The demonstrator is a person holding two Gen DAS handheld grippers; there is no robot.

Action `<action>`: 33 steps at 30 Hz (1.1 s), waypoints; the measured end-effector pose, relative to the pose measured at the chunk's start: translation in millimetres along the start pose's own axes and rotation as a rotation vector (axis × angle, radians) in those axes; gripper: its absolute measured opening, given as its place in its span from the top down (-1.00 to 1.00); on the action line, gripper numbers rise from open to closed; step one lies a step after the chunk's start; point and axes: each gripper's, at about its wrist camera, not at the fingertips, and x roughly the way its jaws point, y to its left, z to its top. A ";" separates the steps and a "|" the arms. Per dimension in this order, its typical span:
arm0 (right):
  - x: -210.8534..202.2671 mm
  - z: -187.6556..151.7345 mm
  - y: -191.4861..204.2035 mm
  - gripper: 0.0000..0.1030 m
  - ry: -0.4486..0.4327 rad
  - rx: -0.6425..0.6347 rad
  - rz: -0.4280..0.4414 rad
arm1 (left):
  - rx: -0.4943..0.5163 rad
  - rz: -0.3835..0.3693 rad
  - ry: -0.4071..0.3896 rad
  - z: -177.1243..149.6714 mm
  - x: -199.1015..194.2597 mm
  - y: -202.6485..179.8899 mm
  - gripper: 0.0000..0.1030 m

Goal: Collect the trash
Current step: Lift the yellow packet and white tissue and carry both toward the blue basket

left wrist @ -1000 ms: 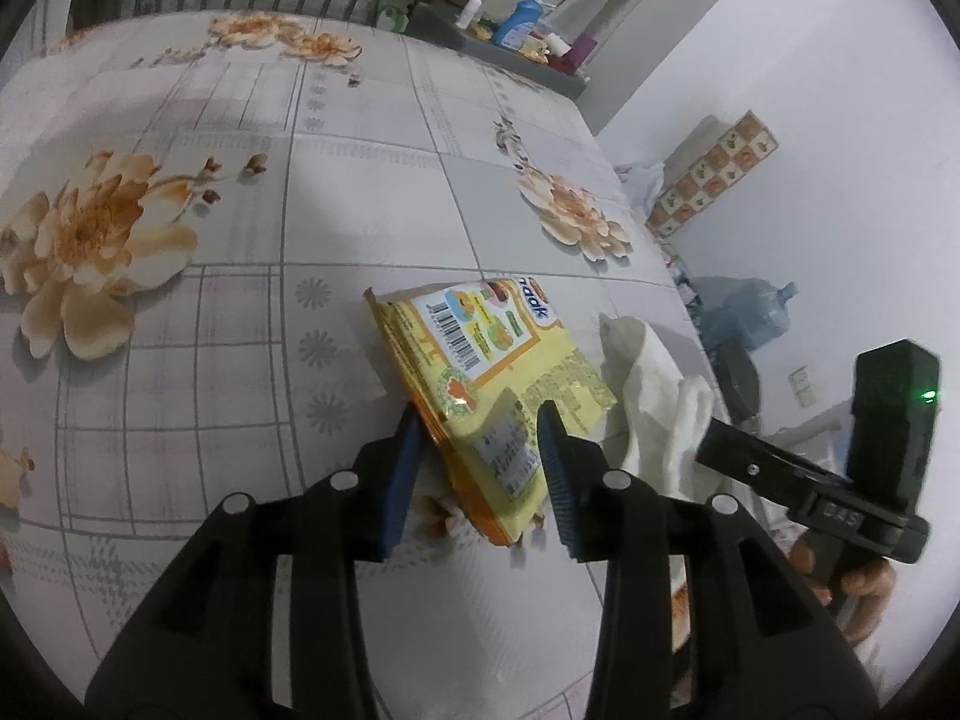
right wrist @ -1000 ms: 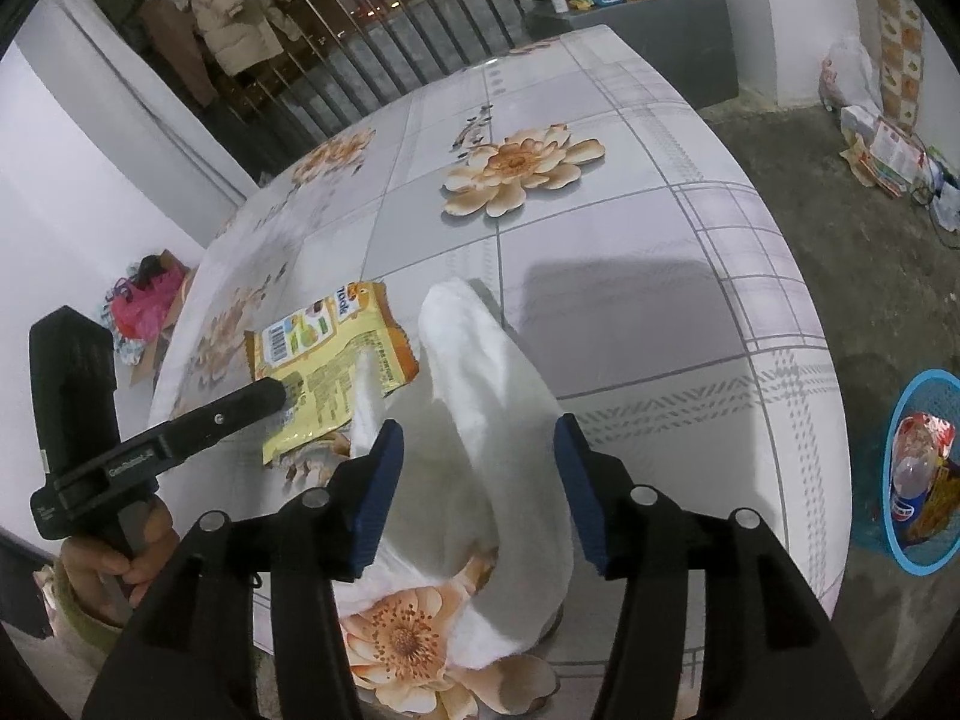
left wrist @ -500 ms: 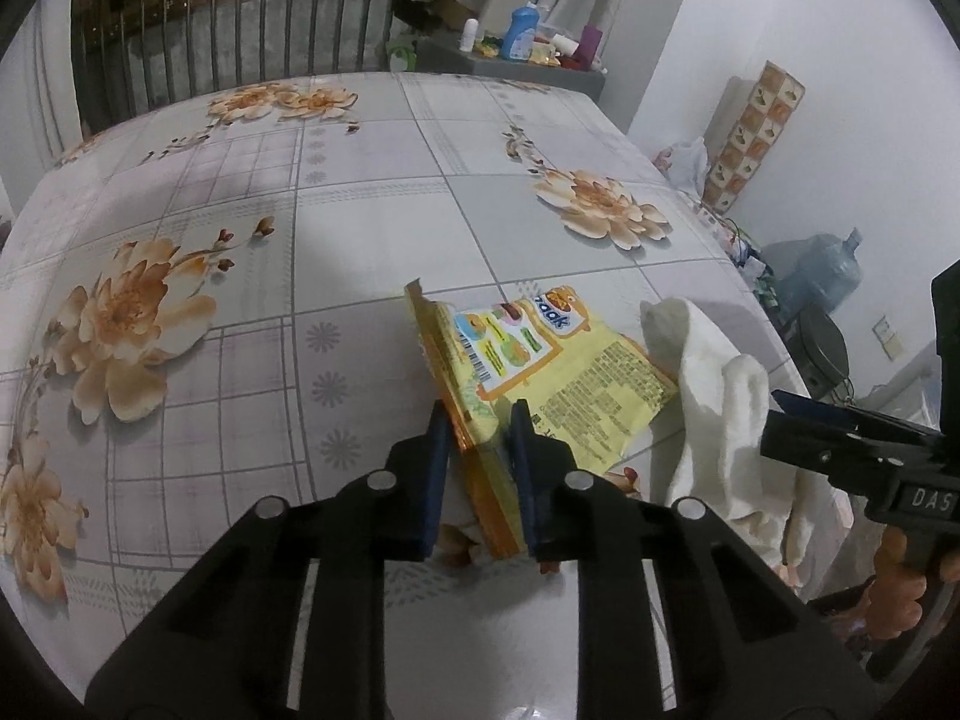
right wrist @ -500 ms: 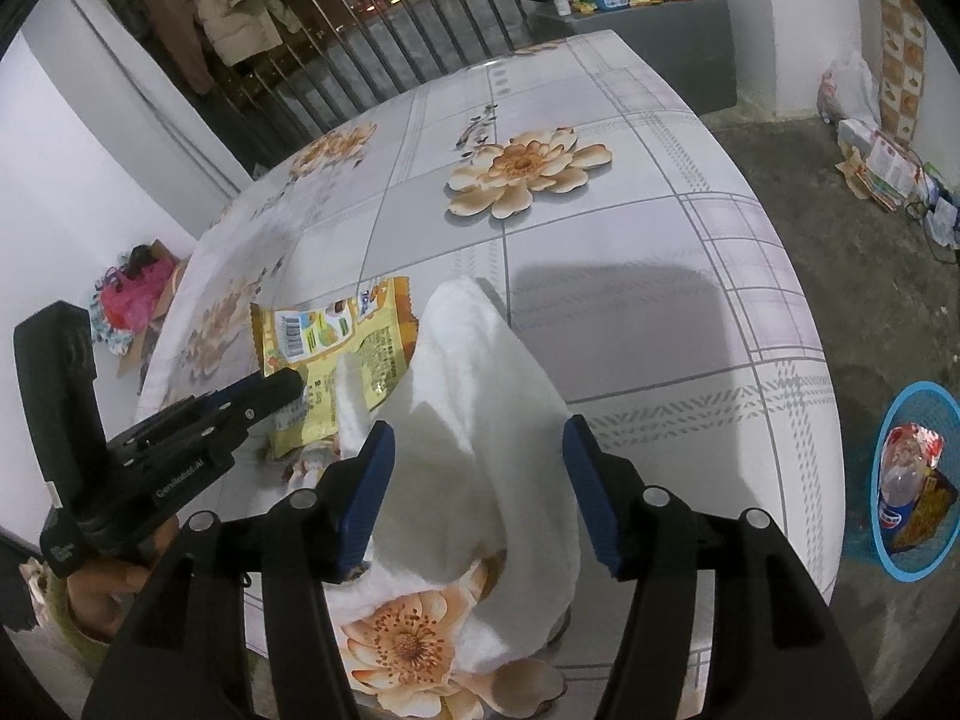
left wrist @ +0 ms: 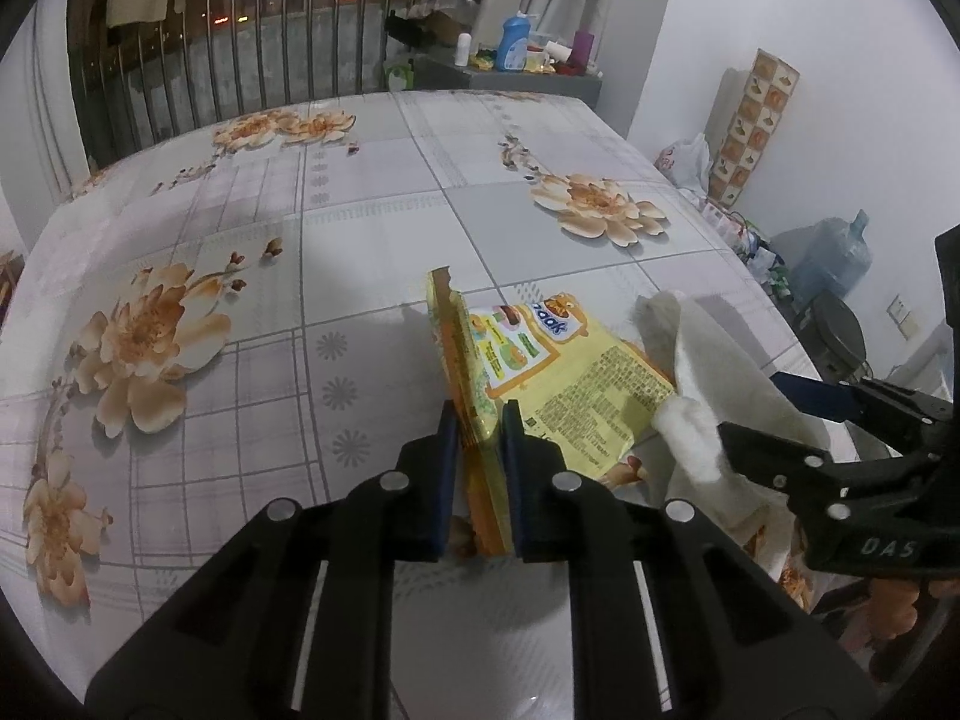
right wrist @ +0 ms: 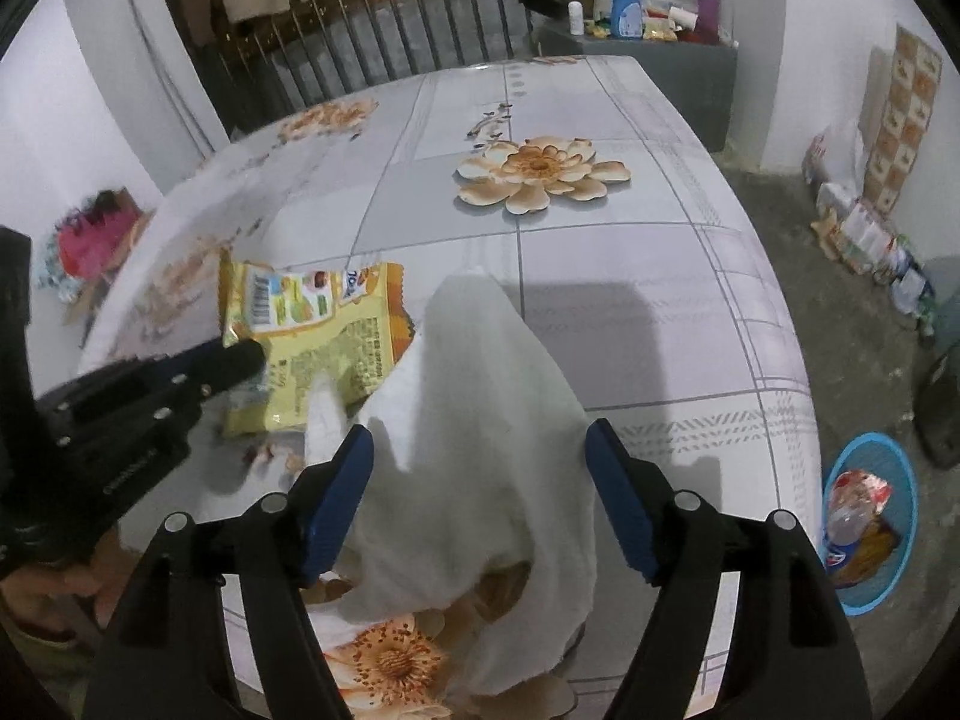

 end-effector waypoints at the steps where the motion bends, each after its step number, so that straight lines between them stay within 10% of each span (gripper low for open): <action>1: -0.6 -1.1 1.0 -0.31 0.000 -0.008 -0.010 | 0.003 0.001 -0.002 0.9 -0.1 0.2 0.77; 18: -6.6 -2.0 -17.0 0.79 -0.004 0.042 -0.039 | 0.079 0.051 -0.058 2.1 -13.1 -12.2 0.80; 33: -27.5 1.7 -33.2 0.88 -0.052 0.118 0.026 | 0.107 0.059 -0.099 3.5 -21.2 -15.9 0.81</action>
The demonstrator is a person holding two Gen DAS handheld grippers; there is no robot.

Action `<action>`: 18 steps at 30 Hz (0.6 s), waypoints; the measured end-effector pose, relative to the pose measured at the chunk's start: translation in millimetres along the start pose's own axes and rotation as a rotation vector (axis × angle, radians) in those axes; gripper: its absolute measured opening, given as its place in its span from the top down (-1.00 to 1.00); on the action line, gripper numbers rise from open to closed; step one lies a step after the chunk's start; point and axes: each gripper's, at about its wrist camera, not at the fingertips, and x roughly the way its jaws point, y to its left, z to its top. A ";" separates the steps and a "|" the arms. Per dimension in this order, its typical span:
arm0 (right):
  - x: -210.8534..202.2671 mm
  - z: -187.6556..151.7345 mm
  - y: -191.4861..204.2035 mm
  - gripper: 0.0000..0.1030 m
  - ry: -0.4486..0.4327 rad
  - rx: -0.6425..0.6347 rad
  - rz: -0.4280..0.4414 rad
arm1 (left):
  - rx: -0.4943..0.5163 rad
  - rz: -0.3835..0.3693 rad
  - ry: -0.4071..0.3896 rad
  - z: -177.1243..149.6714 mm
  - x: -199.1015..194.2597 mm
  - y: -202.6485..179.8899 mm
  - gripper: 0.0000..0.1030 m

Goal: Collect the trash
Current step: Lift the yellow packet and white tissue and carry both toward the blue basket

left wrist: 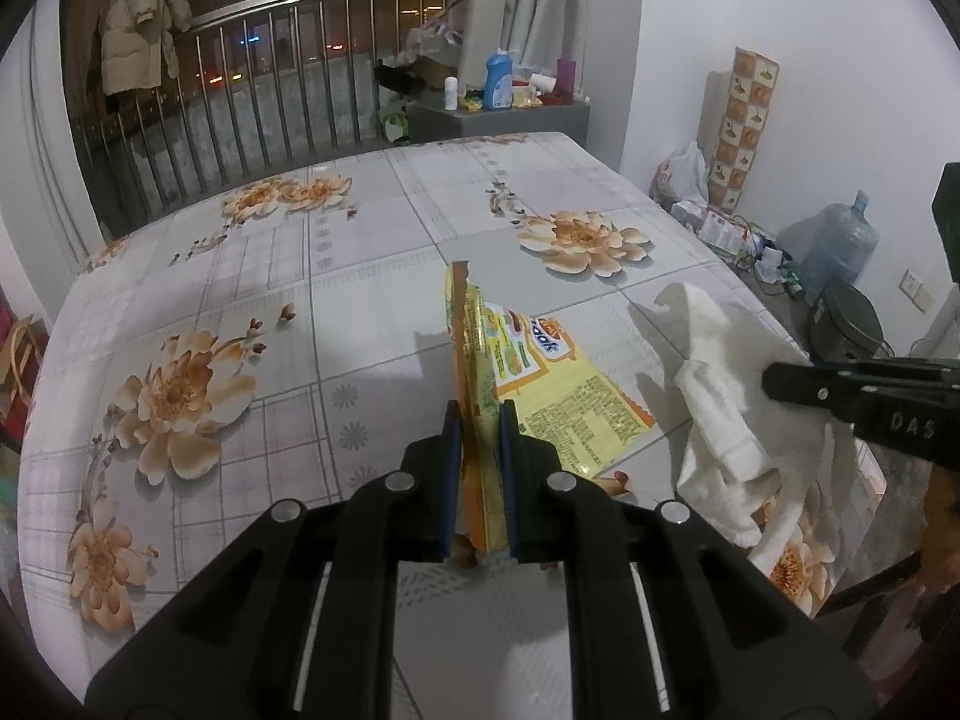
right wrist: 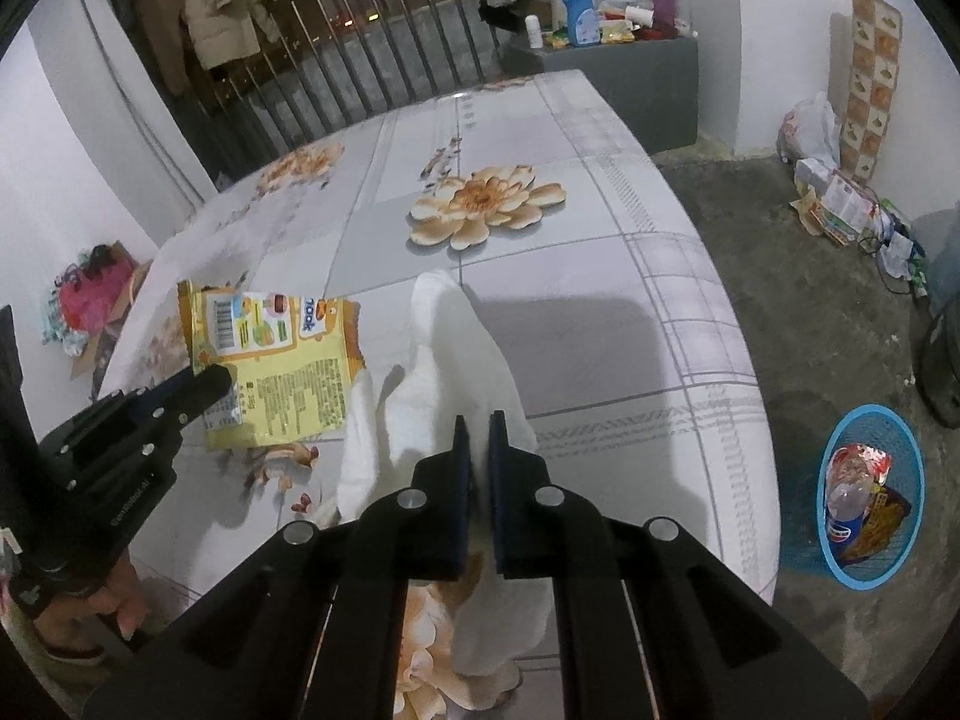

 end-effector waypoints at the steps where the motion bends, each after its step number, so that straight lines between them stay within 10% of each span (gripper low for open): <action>1: -1.7 0.8 -1.1 0.88 -0.005 0.003 0.000 | 0.004 0.003 -0.003 -0.2 -0.3 -0.4 0.81; 18: -13.7 4.1 -8.9 0.88 -0.035 0.027 0.006 | 0.018 0.009 -0.015 1.2 -3.3 -3.5 0.81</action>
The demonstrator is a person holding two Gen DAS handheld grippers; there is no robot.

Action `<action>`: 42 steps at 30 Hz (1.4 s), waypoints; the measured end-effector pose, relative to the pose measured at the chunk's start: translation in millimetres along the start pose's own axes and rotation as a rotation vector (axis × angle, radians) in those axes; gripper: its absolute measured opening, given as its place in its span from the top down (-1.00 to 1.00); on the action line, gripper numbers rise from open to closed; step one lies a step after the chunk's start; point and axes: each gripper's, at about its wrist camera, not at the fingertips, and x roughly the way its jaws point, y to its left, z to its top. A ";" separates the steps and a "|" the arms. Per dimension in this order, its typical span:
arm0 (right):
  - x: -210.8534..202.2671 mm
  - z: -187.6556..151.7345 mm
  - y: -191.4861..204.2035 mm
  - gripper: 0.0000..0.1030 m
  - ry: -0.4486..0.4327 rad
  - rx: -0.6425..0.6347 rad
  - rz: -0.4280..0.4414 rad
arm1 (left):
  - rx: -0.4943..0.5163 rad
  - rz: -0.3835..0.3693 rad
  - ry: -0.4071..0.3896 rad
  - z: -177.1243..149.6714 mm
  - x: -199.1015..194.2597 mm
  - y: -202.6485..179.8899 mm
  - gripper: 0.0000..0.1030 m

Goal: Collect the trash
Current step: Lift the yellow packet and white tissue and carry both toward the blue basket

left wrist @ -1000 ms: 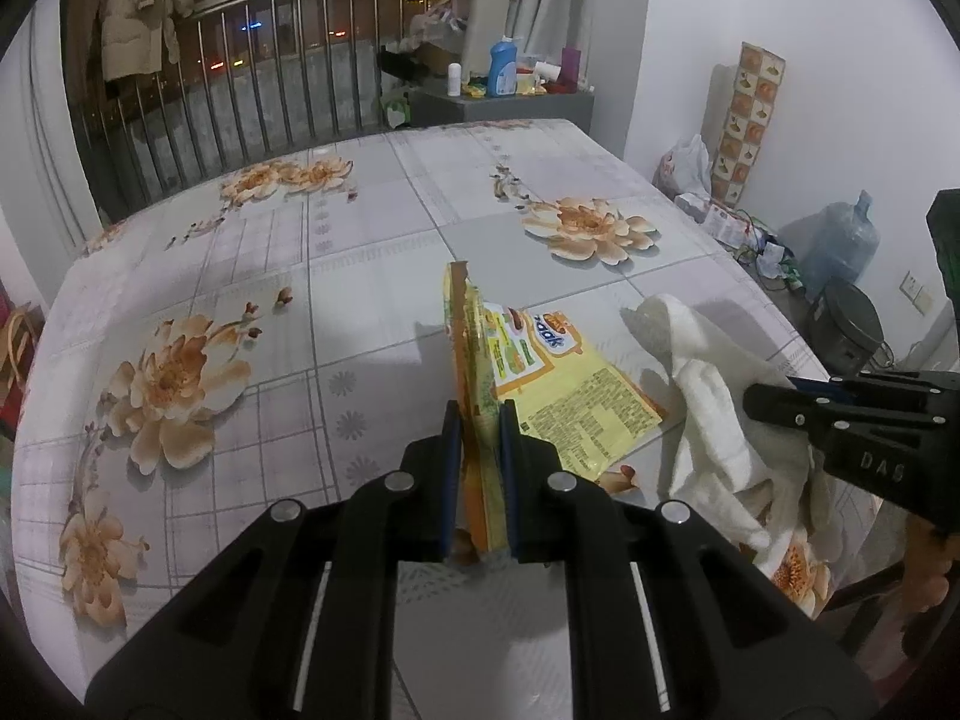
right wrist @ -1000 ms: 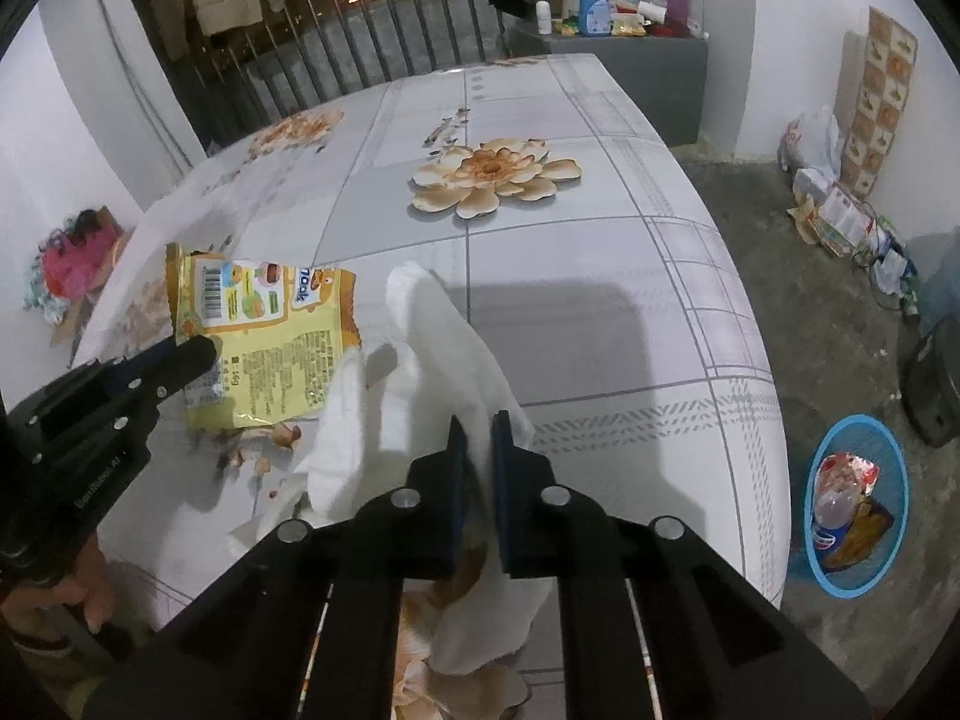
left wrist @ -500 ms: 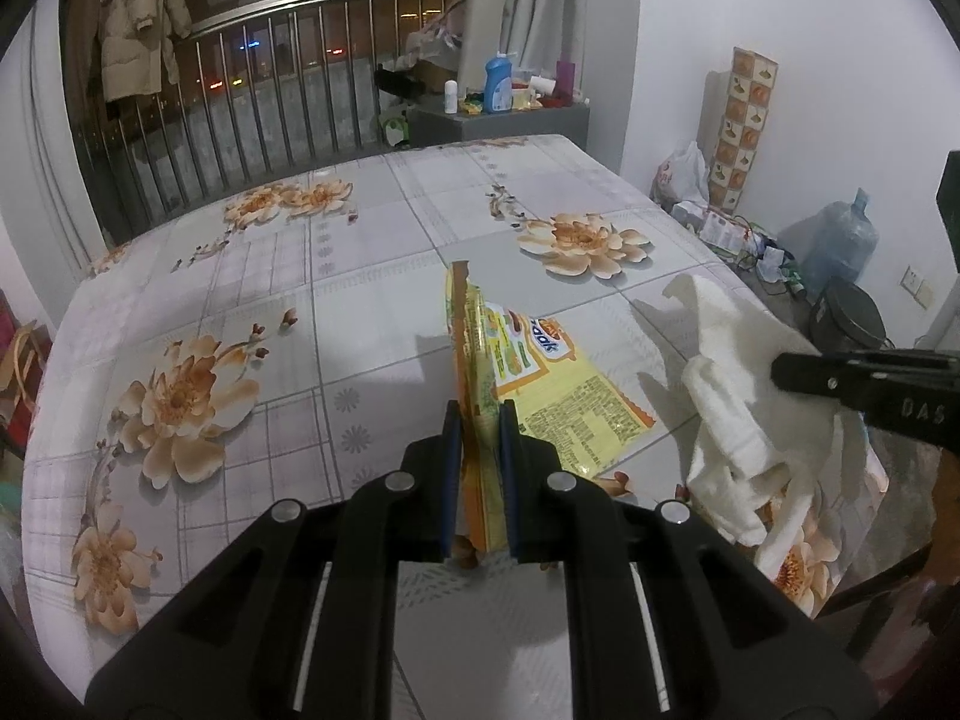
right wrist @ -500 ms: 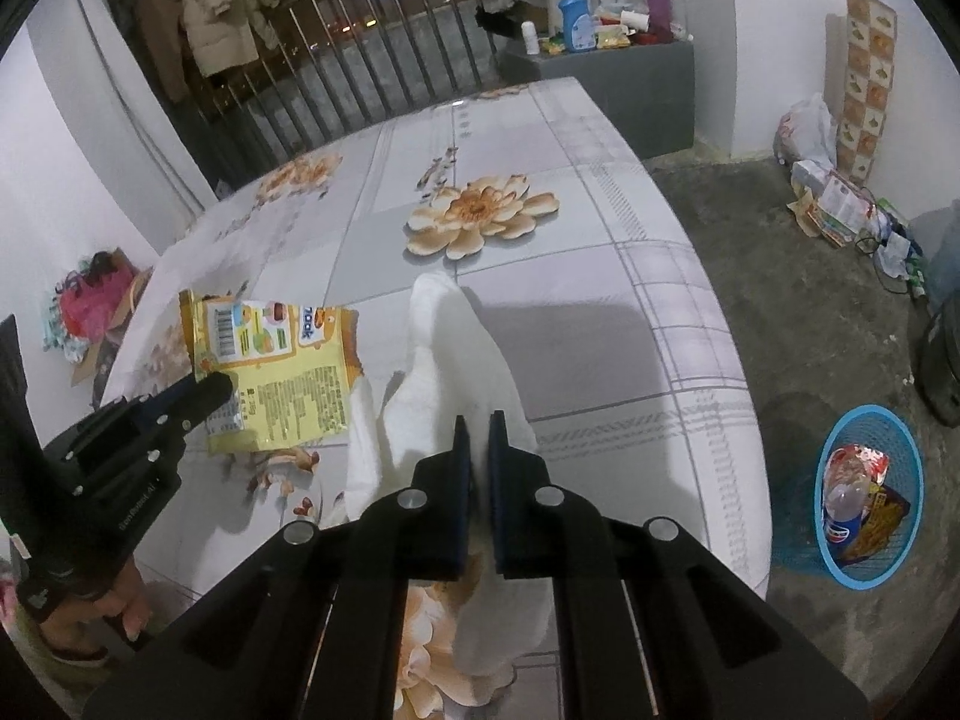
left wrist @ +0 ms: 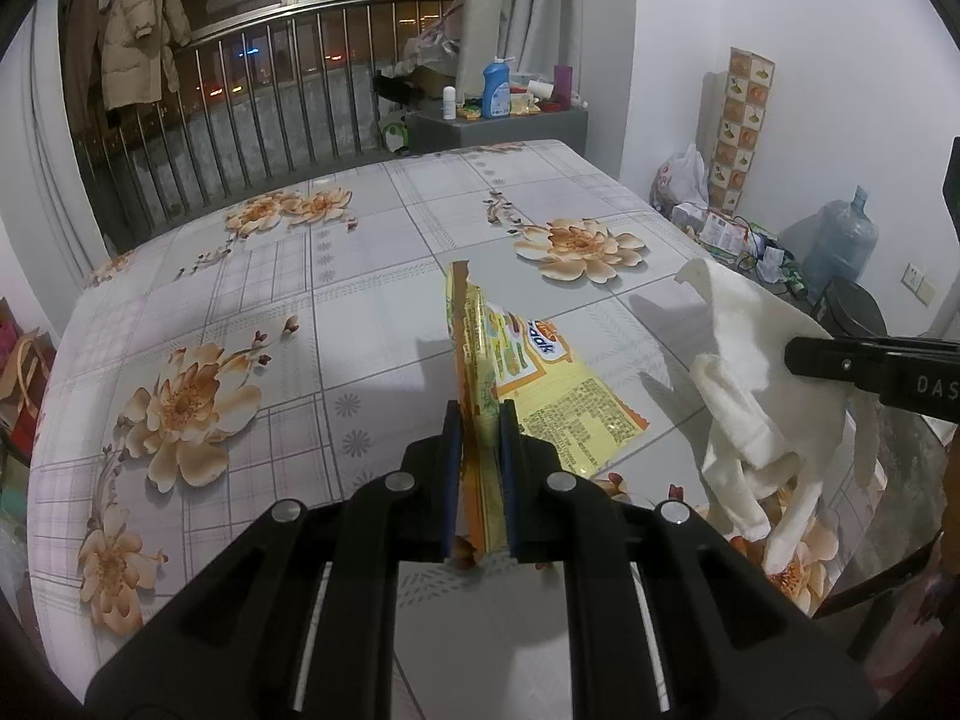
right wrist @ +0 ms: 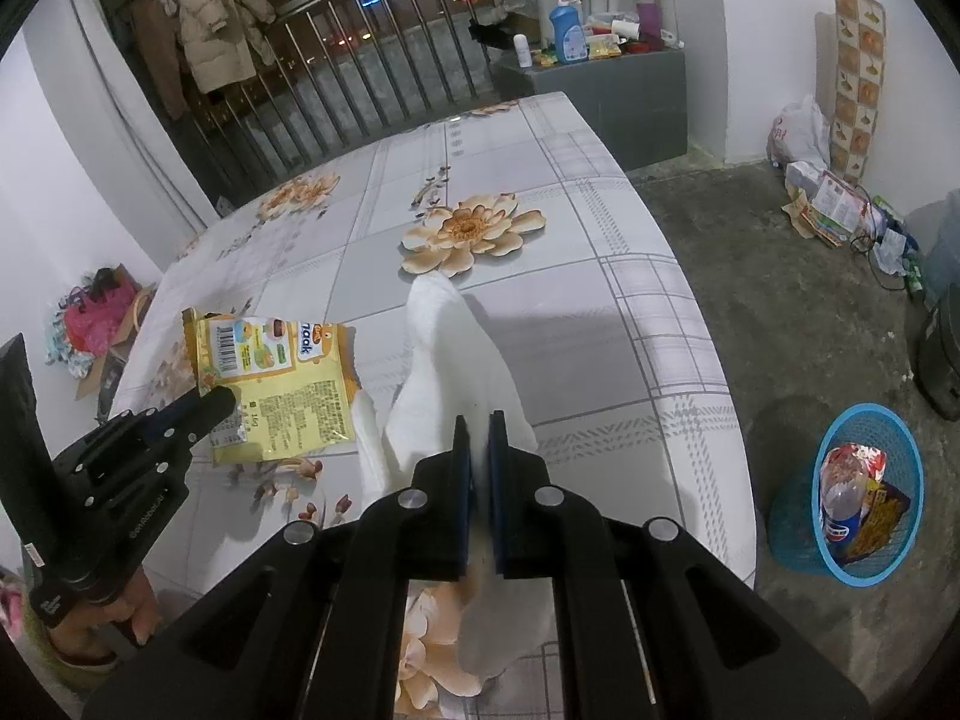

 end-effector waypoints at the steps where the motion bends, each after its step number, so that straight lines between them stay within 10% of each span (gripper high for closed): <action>1: -0.6 0.0 -0.1 0.88 0.000 0.000 0.000 | -0.001 0.000 0.000 0.0 -0.1 0.1 0.81; 24: -37.5 5.7 -29.7 0.88 -0.104 0.079 -0.007 | 0.029 -0.056 -0.114 37.4 -27.1 -3.6 0.81; 42: -116.8 13.4 -125.2 0.88 -0.318 0.238 -0.162 | 0.180 -0.300 -0.174 108.6 -25.8 -84.5 0.81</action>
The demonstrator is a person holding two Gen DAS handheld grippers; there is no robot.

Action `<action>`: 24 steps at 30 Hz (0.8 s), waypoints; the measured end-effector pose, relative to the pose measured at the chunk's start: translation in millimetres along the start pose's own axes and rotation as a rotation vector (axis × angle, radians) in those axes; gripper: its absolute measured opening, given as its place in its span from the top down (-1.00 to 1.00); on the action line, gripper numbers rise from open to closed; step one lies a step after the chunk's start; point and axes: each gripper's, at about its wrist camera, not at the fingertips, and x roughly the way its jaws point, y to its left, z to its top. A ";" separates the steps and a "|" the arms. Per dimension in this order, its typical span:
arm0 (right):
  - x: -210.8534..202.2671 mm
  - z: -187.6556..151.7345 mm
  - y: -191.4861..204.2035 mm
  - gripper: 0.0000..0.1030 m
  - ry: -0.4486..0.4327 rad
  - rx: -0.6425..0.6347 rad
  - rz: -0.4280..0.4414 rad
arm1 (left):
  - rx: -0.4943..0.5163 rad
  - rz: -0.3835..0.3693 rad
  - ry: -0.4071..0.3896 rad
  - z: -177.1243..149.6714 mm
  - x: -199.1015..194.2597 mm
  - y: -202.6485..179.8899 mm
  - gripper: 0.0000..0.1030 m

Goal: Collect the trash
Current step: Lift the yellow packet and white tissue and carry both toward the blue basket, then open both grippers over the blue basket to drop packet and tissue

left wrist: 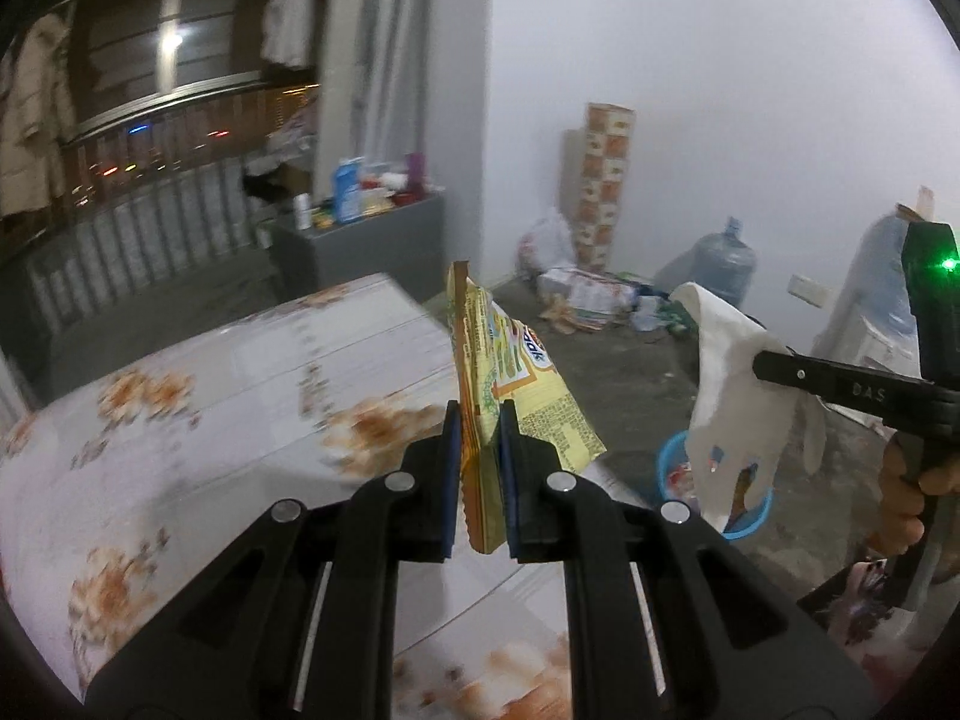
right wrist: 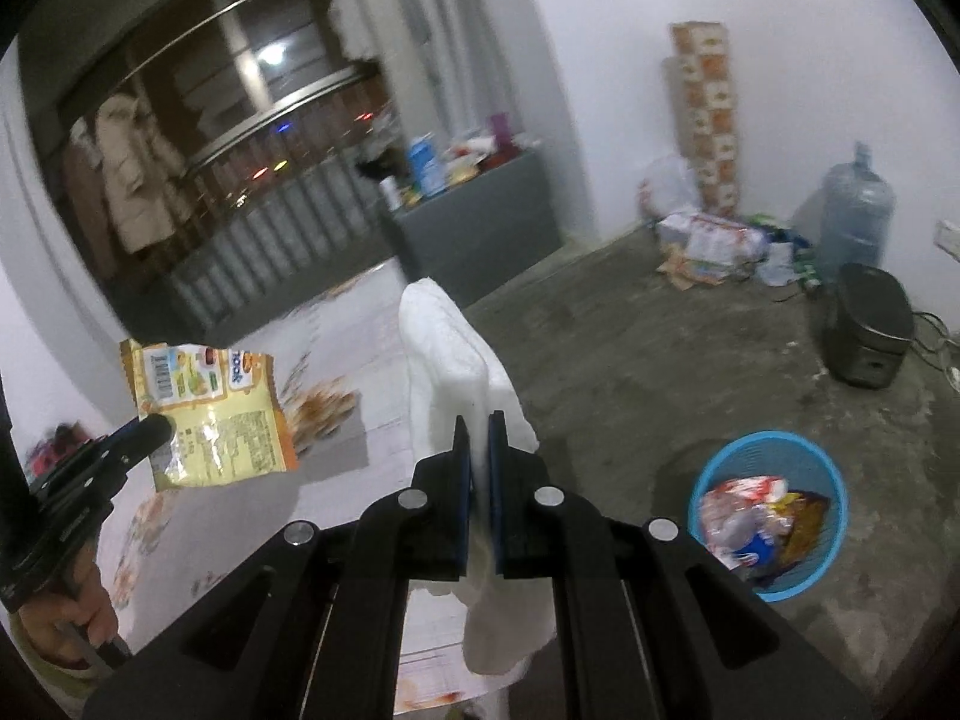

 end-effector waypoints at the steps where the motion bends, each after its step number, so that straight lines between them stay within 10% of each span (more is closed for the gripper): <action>1: -3.2 1.7 -9.9 0.88 -0.012 0.016 -0.016 | 0.015 -0.014 0.000 4.1 5.3 -7.2 0.81; 24: 30.5 -14.2 -236.8 0.88 -0.040 0.415 -0.432 | 0.202 -0.390 0.307 34.0 231.6 -226.1 0.78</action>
